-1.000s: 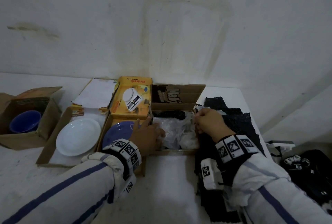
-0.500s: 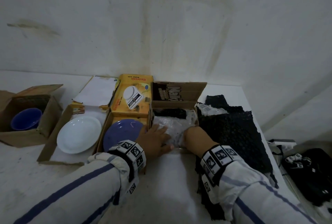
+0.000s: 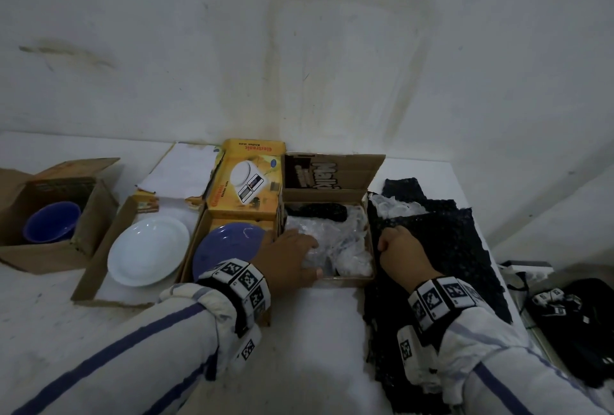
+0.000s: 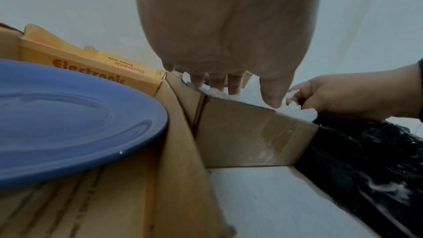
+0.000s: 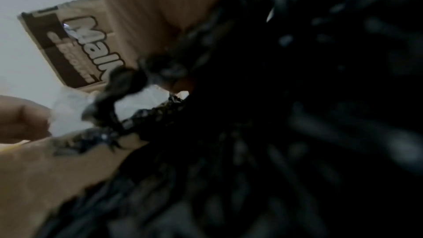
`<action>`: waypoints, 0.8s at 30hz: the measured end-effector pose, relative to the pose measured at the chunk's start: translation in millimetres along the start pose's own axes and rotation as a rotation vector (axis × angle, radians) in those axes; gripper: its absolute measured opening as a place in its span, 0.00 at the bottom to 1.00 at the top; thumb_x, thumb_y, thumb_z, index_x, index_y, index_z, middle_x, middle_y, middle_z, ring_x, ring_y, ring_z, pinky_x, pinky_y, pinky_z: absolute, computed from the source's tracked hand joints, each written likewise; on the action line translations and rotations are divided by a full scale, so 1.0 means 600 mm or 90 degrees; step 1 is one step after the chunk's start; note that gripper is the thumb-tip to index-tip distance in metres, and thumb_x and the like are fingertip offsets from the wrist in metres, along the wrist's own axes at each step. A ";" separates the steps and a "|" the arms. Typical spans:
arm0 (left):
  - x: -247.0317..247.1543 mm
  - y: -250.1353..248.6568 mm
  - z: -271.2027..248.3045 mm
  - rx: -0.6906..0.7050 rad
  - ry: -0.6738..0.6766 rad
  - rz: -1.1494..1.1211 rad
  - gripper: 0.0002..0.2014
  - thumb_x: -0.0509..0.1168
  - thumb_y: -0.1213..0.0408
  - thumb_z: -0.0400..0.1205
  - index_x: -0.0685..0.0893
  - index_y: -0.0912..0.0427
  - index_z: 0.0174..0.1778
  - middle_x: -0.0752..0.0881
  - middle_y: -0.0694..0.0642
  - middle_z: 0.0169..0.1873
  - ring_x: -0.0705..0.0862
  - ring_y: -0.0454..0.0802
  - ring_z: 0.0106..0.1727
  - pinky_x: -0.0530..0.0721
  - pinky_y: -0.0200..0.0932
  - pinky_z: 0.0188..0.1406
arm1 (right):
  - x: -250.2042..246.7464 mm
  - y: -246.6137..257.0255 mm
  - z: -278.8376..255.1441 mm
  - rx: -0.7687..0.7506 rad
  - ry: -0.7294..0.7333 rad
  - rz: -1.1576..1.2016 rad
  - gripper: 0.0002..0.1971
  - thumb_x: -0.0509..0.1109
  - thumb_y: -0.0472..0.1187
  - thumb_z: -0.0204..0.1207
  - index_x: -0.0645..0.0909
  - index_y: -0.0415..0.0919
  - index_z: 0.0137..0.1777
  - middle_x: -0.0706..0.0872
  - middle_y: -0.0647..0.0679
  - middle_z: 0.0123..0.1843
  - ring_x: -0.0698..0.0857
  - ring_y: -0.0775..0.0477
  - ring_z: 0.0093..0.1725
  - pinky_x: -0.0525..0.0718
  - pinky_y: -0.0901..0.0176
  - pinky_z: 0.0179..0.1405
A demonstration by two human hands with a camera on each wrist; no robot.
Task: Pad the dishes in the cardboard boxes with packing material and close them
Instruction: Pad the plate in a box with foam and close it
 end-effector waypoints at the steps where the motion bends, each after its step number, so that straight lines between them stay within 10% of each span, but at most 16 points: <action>1: -0.012 0.001 0.000 -0.001 -0.035 -0.013 0.27 0.59 0.43 0.81 0.67 0.47 0.75 0.66 0.48 0.77 0.57 0.47 0.81 0.47 0.53 0.79 | -0.007 0.002 0.001 -0.003 -0.019 0.018 0.10 0.60 0.24 0.71 0.75 0.40 0.38 0.79 0.37 0.53 0.81 0.35 0.50 0.77 0.56 0.49; 7: -0.132 0.016 -0.023 0.022 -0.377 -0.181 0.18 0.59 0.52 0.75 0.80 0.61 0.51 0.78 0.53 0.46 0.77 0.53 0.48 0.75 0.51 0.52 | -0.052 0.013 0.005 0.021 -0.093 0.141 0.09 0.61 0.30 0.77 0.75 0.39 0.36 0.82 0.39 0.44 0.82 0.39 0.50 0.69 0.64 0.41; 10: -0.190 0.039 -0.042 0.029 -0.543 -0.263 0.20 0.61 0.57 0.73 0.77 0.69 0.56 0.75 0.61 0.51 0.76 0.56 0.52 0.79 0.52 0.51 | -0.103 0.026 0.009 0.031 -0.197 0.220 0.05 0.62 0.33 0.77 0.76 0.37 0.41 0.80 0.41 0.44 0.79 0.42 0.48 0.66 0.64 0.41; 16: -0.233 0.048 -0.015 -0.016 -0.407 -0.450 0.28 0.62 0.65 0.83 0.62 0.53 0.78 0.69 0.49 0.70 0.77 0.46 0.55 0.75 0.40 0.52 | -0.162 0.094 0.013 -0.046 -0.231 0.318 0.28 0.64 0.33 0.76 0.64 0.42 0.77 0.64 0.43 0.75 0.78 0.43 0.59 0.68 0.66 0.53; 20: -0.230 0.031 -0.038 0.013 -0.427 -0.357 0.13 0.62 0.66 0.83 0.78 0.58 0.64 0.75 0.48 0.53 0.75 0.39 0.46 0.73 0.24 0.46 | -0.161 0.137 -0.003 -0.126 -0.221 0.177 0.29 0.64 0.31 0.76 0.66 0.43 0.77 0.63 0.42 0.75 0.74 0.42 0.66 0.72 0.62 0.58; 24: -0.207 0.025 -0.060 0.031 -0.477 -0.341 0.07 0.65 0.70 0.81 0.81 0.63 0.54 0.74 0.49 0.47 0.73 0.41 0.45 0.69 0.18 0.45 | -0.141 0.117 -0.035 -0.091 -0.269 0.237 0.22 0.67 0.30 0.73 0.73 0.39 0.68 0.65 0.42 0.67 0.75 0.47 0.49 0.74 0.64 0.49</action>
Point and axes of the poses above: each hand's wrist, its own z-axis towards the middle knuckle, its own x-axis out of the palm, y = z × x, the point moved 10 cm from there along z, towards the middle knuckle
